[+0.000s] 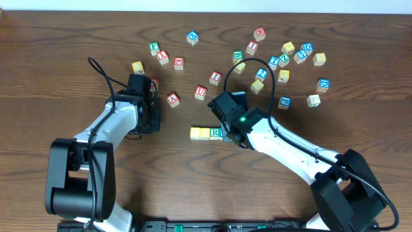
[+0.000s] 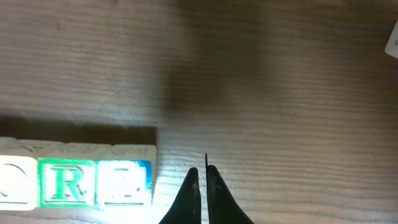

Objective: Spell out CORL
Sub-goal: 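Lift the right gripper up and back from the blue L block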

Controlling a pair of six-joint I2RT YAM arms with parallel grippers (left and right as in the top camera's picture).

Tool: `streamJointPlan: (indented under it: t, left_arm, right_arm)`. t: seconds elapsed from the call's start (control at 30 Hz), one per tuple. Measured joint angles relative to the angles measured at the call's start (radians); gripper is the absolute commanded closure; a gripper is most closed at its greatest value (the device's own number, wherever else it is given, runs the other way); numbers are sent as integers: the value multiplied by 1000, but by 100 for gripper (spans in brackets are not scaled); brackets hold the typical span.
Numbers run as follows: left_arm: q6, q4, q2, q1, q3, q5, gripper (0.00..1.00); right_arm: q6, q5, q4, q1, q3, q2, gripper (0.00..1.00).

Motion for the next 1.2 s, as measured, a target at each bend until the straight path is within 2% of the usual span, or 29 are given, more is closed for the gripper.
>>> streamJointPlan:
  t: [0.17,1.2]
  left_arm:
    - [0,0,0,0,0,0,93]
    - [4,0,0,0,0,0,93]
  right_arm:
    - [14,-12,80,0,-36,0,99]
    - [61,-43,127,0,-85,5,99]
